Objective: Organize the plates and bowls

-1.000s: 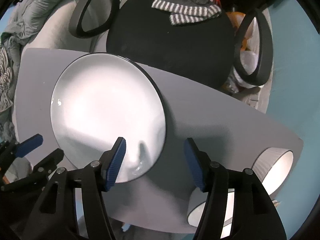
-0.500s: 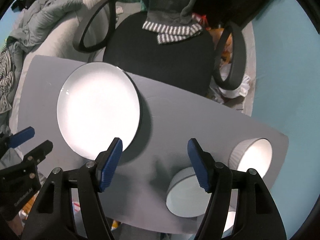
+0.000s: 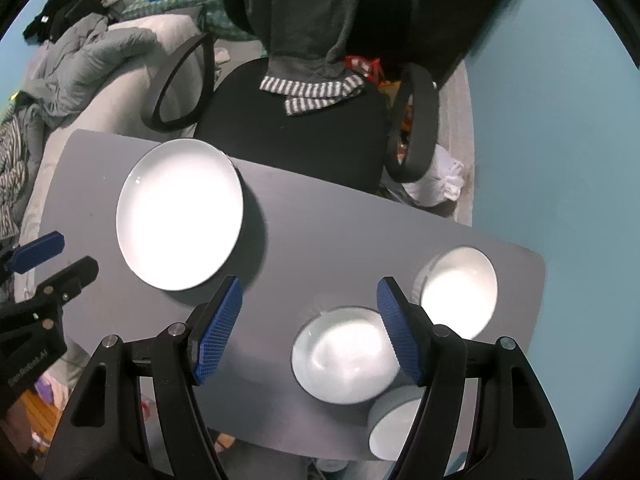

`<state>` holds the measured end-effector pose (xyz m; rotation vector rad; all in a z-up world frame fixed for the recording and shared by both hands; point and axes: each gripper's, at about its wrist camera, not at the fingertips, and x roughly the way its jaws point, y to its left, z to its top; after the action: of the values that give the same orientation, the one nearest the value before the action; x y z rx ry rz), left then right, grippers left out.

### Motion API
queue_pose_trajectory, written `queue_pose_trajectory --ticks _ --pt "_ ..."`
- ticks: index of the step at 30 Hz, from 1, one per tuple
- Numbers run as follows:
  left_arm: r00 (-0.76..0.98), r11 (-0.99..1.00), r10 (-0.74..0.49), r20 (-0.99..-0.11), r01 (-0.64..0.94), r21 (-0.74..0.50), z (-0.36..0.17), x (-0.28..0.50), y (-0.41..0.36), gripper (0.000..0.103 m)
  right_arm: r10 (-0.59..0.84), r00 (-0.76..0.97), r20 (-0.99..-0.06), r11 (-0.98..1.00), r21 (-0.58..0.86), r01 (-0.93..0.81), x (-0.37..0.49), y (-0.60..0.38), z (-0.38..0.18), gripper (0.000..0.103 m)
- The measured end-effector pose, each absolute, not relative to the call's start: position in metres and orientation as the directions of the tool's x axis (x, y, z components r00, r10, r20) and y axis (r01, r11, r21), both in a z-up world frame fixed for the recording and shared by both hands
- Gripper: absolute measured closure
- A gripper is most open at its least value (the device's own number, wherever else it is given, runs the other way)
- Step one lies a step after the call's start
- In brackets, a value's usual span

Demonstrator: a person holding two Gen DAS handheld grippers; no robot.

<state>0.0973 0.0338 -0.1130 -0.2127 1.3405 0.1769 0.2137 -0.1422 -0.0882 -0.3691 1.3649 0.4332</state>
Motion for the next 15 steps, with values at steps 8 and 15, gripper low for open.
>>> queue_pose_trajectory --ticks 8,15 --pt "0.24 0.972 -0.018 -0.971 -0.222 -0.073 -0.102 0.091 0.015 0.044 0.086 0.185 -0.979 0.888 -0.009 -0.46 0.203 -0.179 -0.068 0.033" --pt "0.246 0.984 -0.034 -0.969 -0.163 -0.076 -0.097 0.087 -0.009 0.044 0.087 0.206 -0.975 0.9 -0.011 -0.435 0.194 -0.206 -0.058 0.033"
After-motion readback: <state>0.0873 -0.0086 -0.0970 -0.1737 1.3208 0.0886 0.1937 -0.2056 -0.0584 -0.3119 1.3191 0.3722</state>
